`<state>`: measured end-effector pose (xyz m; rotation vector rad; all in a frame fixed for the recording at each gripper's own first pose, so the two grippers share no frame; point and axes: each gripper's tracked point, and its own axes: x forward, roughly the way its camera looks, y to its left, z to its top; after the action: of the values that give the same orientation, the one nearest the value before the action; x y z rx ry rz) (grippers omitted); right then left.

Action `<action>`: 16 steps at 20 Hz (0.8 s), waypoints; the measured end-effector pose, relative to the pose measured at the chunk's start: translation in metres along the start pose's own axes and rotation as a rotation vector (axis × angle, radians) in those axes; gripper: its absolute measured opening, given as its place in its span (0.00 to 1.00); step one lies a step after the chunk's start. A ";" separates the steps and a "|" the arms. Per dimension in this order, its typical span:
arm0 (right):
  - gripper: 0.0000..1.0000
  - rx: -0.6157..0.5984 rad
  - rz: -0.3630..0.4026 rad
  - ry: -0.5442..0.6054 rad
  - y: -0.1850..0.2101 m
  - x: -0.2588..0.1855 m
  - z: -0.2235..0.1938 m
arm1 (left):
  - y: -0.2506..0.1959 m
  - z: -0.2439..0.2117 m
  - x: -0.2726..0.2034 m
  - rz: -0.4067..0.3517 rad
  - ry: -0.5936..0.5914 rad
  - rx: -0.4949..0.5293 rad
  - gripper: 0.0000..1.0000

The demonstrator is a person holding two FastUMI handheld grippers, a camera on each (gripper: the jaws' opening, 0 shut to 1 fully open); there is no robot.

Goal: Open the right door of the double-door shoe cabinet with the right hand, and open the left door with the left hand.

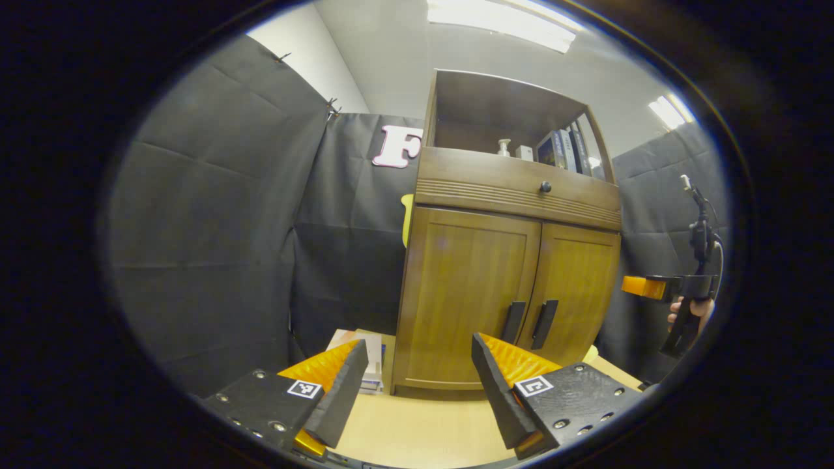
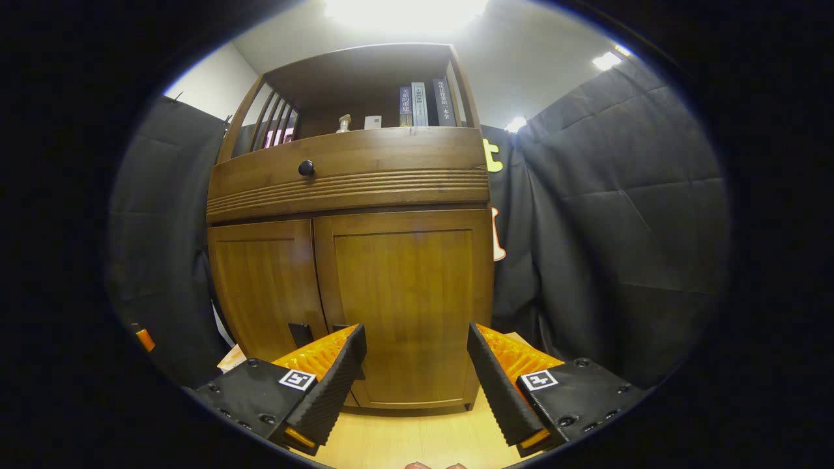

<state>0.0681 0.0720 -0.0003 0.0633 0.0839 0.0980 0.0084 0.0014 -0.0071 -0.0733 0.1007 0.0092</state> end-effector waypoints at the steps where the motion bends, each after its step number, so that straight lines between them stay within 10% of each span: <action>1: 0.97 0.004 0.010 0.002 0.007 0.006 -0.001 | 0.001 -0.001 -0.001 0.002 0.000 0.006 0.93; 16: 0.93 0.025 0.126 0.080 0.072 0.084 -0.041 | 0.011 -0.008 0.000 0.129 0.096 0.065 0.93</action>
<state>0.1413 0.1549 -0.0429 0.0901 0.1610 0.2258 0.0075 0.0118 -0.0156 -0.0020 0.2010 0.1315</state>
